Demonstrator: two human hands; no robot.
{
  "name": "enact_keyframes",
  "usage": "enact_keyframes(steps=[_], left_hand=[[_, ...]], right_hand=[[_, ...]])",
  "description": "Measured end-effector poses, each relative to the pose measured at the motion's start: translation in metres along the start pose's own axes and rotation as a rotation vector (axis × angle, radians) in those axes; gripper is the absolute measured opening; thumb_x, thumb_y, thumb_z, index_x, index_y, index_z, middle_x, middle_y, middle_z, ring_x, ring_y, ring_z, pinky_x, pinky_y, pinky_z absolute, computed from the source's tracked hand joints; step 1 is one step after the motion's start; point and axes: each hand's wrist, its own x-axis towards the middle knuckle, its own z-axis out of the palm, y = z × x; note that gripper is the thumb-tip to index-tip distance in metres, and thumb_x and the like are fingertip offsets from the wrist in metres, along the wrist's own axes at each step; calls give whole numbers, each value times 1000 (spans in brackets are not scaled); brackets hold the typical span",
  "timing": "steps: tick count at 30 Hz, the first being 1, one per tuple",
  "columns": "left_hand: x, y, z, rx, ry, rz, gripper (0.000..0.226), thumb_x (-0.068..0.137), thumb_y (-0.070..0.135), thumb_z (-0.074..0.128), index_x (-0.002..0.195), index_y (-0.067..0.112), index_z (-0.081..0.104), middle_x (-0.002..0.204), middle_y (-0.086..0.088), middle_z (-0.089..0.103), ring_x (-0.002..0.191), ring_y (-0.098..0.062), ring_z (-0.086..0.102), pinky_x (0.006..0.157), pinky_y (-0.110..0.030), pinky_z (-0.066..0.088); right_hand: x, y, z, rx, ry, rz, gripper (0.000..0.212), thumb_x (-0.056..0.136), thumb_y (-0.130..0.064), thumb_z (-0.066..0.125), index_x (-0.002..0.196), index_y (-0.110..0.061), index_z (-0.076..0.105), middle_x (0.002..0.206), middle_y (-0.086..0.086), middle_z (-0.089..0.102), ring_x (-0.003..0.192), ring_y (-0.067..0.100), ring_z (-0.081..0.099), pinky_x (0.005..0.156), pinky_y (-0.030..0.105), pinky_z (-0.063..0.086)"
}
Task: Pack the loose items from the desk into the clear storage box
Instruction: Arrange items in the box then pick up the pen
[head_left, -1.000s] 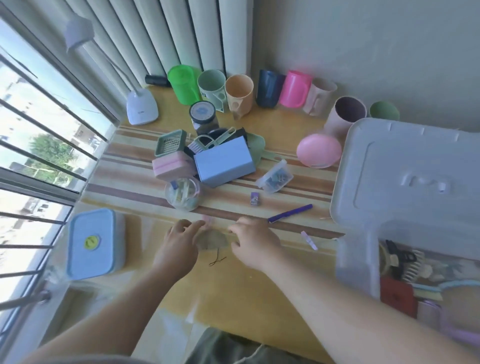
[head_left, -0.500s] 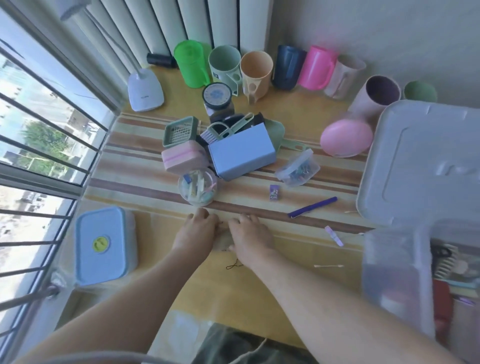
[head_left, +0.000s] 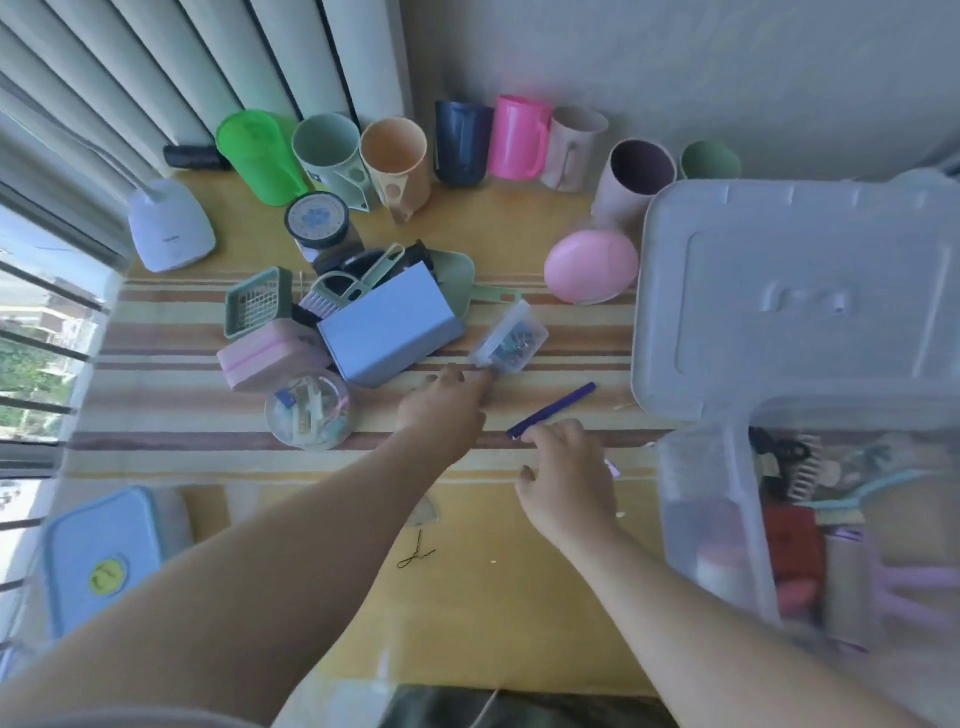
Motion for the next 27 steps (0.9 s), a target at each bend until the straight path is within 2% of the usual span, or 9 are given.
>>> enact_keyframes(steps=[3,6,10,13,16,19,21,24,27], left_hand=[[14,10,4,-25,-44,-45,37,95,29,62,129,28,47,122,-10,48,103,-32,56,74,-40,48],[12,1,12,-82,-40,-67,23,96,29,60,118,25,55,119,-10,46,90,-31,56,72,-38,47],[-8,-31,25,-151,98,-28,12,99,24,58,109,21,63,122,-14,51,92,-31,60,77,-40,54],[-24,-55,29,-73,98,10,16,100,25,57,110,20,70,128,-7,47,93,-28,62,74,-39,55],[-41,-72,32,-114,116,-2,15,97,23,61,105,23,73,121,-1,54,93,-26,63,72,-39,56],[-57,-82,35,-201,135,-35,17,93,18,61,108,26,61,103,-3,55,85,-32,62,71,-42,57],[-64,-90,40,-219,115,-62,26,96,20,59,121,23,54,104,-8,56,86,-34,61,75,-45,56],[-73,-103,47,-195,95,-78,26,96,21,60,121,16,64,111,-12,60,92,-34,62,78,-38,51],[-90,-118,57,-253,110,-90,20,88,14,70,108,13,69,111,-11,59,88,-35,63,78,-39,54]], right_hand=[[-1,32,-17,-84,73,72,40,89,-18,69,128,-25,61,121,-1,50,112,27,47,84,40,52],[6,38,-21,-13,17,201,43,91,-16,66,132,-21,54,125,3,50,116,28,45,80,36,50],[13,44,-17,1,0,286,20,95,-14,62,113,-23,59,118,-2,54,111,28,50,56,26,40],[13,55,-9,-73,-26,226,7,97,-19,60,96,-24,64,101,-5,63,96,25,62,65,33,53],[7,44,-10,-145,-140,107,17,98,-26,59,81,-27,61,87,-8,62,87,23,64,68,39,59],[-1,17,-14,-91,-174,-83,12,97,-23,63,87,-27,69,92,-12,61,97,17,54,77,37,54],[-6,-6,-11,-19,-242,-179,12,97,-25,65,86,-26,67,90,-14,60,91,13,55,73,35,53],[-10,-41,6,54,-376,-257,8,100,-34,64,96,-27,67,90,-12,67,76,13,62,67,39,58],[-9,-71,30,55,-393,-288,27,99,-44,64,121,-29,63,100,-8,71,82,19,67,70,41,60]])
